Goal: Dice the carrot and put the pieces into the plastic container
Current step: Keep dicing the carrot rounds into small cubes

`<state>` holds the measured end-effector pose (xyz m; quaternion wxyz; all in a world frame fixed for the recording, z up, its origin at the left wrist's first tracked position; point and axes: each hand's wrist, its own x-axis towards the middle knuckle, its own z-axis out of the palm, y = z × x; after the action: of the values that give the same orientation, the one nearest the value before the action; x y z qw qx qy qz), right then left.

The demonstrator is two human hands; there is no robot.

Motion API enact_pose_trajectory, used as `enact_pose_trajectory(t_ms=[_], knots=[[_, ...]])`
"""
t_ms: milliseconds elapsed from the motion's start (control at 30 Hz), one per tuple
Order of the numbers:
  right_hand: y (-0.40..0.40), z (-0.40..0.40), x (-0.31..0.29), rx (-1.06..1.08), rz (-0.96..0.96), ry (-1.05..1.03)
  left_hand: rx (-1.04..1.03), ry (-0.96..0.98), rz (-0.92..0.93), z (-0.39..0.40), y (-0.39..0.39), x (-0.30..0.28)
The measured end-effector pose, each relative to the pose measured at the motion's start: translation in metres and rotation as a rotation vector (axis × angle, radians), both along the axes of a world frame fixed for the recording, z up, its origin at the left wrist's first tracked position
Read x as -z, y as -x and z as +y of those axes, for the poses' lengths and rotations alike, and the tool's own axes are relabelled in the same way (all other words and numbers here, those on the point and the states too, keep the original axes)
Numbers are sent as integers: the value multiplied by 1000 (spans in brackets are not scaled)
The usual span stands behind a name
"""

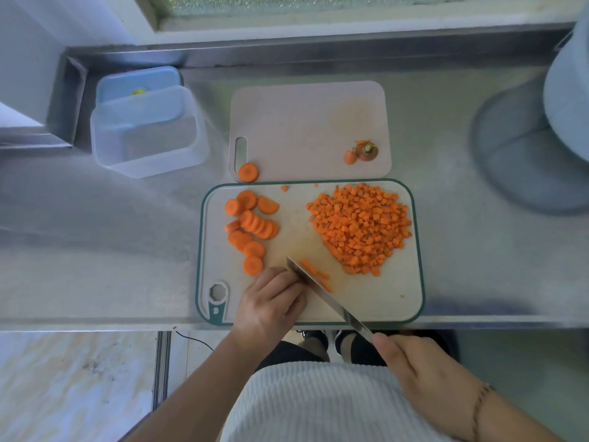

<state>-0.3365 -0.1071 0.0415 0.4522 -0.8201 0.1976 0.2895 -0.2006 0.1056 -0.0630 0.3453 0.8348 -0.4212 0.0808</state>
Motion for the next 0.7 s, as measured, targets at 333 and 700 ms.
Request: enact_pose_trajectory(t_ms=[333, 700], knots=[[-11, 21, 27, -58, -139, 96, 25, 18, 58, 3, 0, -6], [8, -7, 7, -269, -189, 514, -120, 164, 167, 41, -38, -62]])
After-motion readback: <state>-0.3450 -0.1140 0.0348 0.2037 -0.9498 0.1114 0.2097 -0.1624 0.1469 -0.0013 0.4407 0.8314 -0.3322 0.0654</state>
